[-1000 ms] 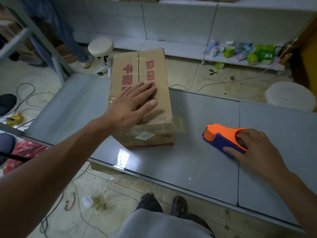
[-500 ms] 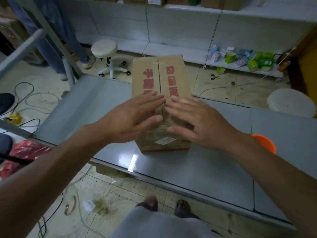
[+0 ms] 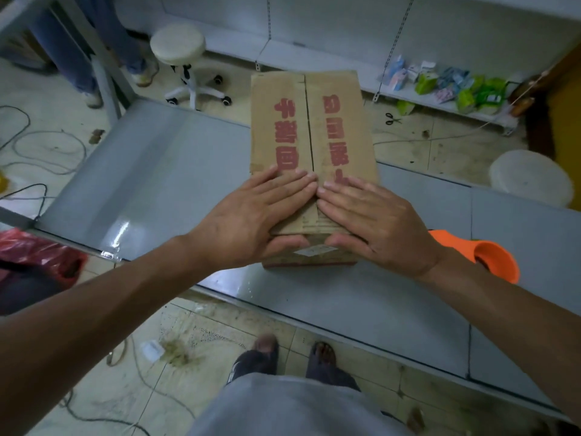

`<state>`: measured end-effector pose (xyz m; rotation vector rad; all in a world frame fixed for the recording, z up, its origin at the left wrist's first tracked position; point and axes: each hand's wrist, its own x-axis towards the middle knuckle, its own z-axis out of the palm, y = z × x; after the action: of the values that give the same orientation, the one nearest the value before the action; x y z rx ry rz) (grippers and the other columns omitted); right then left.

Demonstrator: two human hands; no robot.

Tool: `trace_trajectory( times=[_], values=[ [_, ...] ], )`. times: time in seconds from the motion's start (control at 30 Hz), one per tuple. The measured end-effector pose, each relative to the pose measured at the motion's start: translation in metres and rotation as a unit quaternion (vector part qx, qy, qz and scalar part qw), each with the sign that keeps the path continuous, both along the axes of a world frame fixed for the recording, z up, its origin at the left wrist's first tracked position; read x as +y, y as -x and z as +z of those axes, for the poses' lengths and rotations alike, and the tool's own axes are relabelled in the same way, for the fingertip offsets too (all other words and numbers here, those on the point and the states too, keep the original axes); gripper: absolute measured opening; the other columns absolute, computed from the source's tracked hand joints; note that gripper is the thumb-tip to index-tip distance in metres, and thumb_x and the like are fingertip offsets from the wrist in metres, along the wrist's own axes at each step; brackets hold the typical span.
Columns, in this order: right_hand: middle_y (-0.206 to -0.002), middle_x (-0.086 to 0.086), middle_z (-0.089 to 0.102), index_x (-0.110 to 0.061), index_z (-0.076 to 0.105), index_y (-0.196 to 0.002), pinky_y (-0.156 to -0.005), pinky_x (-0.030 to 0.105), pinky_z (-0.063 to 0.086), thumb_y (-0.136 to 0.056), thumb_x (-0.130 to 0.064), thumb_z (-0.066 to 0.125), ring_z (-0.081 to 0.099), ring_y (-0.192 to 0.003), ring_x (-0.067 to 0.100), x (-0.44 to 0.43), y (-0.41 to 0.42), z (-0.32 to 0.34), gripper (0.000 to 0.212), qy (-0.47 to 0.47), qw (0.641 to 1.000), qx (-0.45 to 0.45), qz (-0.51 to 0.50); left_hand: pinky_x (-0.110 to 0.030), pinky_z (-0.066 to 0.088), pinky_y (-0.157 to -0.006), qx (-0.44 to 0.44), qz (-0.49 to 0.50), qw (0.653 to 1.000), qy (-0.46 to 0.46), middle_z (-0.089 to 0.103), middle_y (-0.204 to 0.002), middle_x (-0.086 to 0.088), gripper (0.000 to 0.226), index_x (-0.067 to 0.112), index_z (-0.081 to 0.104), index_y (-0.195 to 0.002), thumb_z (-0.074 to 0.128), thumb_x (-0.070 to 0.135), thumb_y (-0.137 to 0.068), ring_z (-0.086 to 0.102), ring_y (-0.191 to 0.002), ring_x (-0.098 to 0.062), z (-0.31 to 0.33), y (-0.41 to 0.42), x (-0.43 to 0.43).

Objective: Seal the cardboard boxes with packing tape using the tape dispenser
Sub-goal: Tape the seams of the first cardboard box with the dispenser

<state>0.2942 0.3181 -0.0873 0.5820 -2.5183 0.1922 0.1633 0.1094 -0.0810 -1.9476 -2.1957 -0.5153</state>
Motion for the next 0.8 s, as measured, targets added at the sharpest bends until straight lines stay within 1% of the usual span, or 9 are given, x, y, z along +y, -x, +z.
trace_trajectory(
  times=[0.13, 0.23, 0.27, 0.37, 0.43, 0.5, 0.6, 0.67, 0.8],
  values=[
    [-0.135, 0.016, 0.055, -0.003, 0.063, -0.124, -0.109, 0.052, 0.035, -0.095, -0.04, 0.057, 0.048, -0.131, 0.031, 0.005, -0.003, -0.009, 0.048, 0.058, 0.998, -0.007, -0.017, -0.049, 0.027, -0.117, -0.03, 0.0, 0.995, -0.097, 0.051, -0.142, -0.011, 0.059, 0.004, 0.054, -0.135, 0.058, 0.046, -0.094, 0.045, -0.136, -0.027, -0.015, -0.002, -0.006],
    [-0.14, 0.028, 0.044, 0.001, 0.048, -0.133, -0.113, 0.054, 0.029, -0.099, -0.042, 0.044, 0.036, -0.137, 0.035, -0.01, -0.005, -0.022, 0.054, 0.225, 0.971, 0.018, -0.084, -0.051, 0.019, -0.12, -0.163, 0.069, 0.968, -0.177, 0.036, -0.152, -0.007, 0.075, 0.002, 0.039, -0.142, 0.061, 0.05, -0.09, 0.027, -0.146, -0.028, -0.034, -0.014, -0.008],
    [-0.142, 0.03, 0.04, 0.005, 0.044, -0.135, -0.114, 0.053, 0.029, -0.103, -0.035, 0.039, 0.033, -0.138, 0.037, -0.02, -0.005, -0.026, 0.052, 0.319, 0.94, 0.038, -0.112, -0.051, 0.018, -0.12, -0.248, 0.097, 0.94, -0.212, 0.029, -0.155, -0.008, 0.084, 0.002, 0.028, -0.146, 0.062, 0.052, -0.088, 0.021, -0.148, -0.028, -0.039, -0.023, -0.005],
    [-0.149, 0.025, 0.032, 0.011, 0.028, -0.141, -0.114, 0.055, 0.029, -0.104, -0.022, 0.028, 0.031, -0.142, 0.035, -0.046, -0.002, -0.031, 0.05, 0.542, 0.819, 0.076, -0.174, -0.044, 0.025, -0.118, -0.47, 0.123, 0.81, -0.328, 0.019, -0.158, -0.01, 0.111, -0.008, 0.001, -0.15, 0.068, 0.05, -0.084, 0.021, -0.147, -0.025, -0.048, -0.049, 0.012],
    [-0.15, 0.023, 0.034, 0.011, 0.027, -0.143, -0.113, 0.058, 0.03, -0.105, -0.033, 0.027, 0.033, -0.142, 0.033, -0.053, 0.0, -0.032, 0.058, 0.612, 0.766, 0.085, -0.18, -0.037, 0.028, -0.116, -0.512, 0.109, 0.774, -0.357, 0.022, -0.157, 0.007, 0.116, -0.014, -0.01, -0.146, 0.069, 0.047, -0.085, 0.023, -0.146, -0.015, -0.047, -0.054, 0.021],
    [-0.148, 0.028, 0.036, 0.012, 0.028, -0.142, -0.111, 0.061, 0.03, -0.104, -0.04, 0.027, 0.035, -0.14, 0.037, -0.054, 0.001, -0.034, 0.065, 0.639, 0.744, 0.081, -0.177, -0.03, 0.028, -0.115, -0.501, 0.084, 0.781, -0.363, 0.021, -0.157, 0.016, 0.117, -0.016, -0.016, -0.143, 0.067, 0.044, -0.087, 0.022, -0.145, -0.006, -0.047, -0.053, 0.024],
    [-0.15, 0.027, 0.033, 0.012, 0.026, -0.144, -0.111, 0.062, 0.028, -0.103, -0.044, 0.027, 0.033, -0.141, 0.036, -0.052, -0.001, -0.036, 0.069, 0.629, 0.757, 0.053, -0.172, -0.035, 0.02, -0.119, -0.497, 0.103, 0.793, -0.336, -0.003, -0.159, -0.011, 0.116, -0.013, -0.019, -0.143, 0.062, 0.049, -0.089, 0.009, -0.149, -0.012, -0.052, -0.048, 0.015],
    [-0.154, 0.027, 0.026, 0.012, 0.02, -0.145, -0.113, 0.062, 0.024, -0.103, -0.045, 0.027, 0.026, -0.144, 0.036, -0.048, -0.006, -0.035, 0.072, 0.606, 0.781, 0.019, -0.15, -0.037, 0.014, -0.122, -0.479, 0.118, 0.825, -0.276, -0.015, -0.158, -0.016, 0.112, -0.011, -0.022, -0.143, 0.055, 0.053, -0.093, -0.002, -0.151, -0.02, -0.053, -0.044, 0.004],
    [-0.16, 0.018, 0.011, 0.003, 0.006, -0.151, -0.118, 0.055, 0.018, -0.1, -0.05, 0.031, 0.013, -0.149, 0.029, -0.028, -0.021, -0.021, 0.077, 0.524, 0.838, -0.093, -0.117, -0.023, 0.011, -0.121, -0.423, 0.115, 0.89, -0.129, -0.019, -0.159, 0.005, 0.103, 0.001, -0.026, -0.146, 0.043, 0.059, -0.095, -0.007, -0.15, -0.009, -0.04, -0.03, -0.023]
  ],
)
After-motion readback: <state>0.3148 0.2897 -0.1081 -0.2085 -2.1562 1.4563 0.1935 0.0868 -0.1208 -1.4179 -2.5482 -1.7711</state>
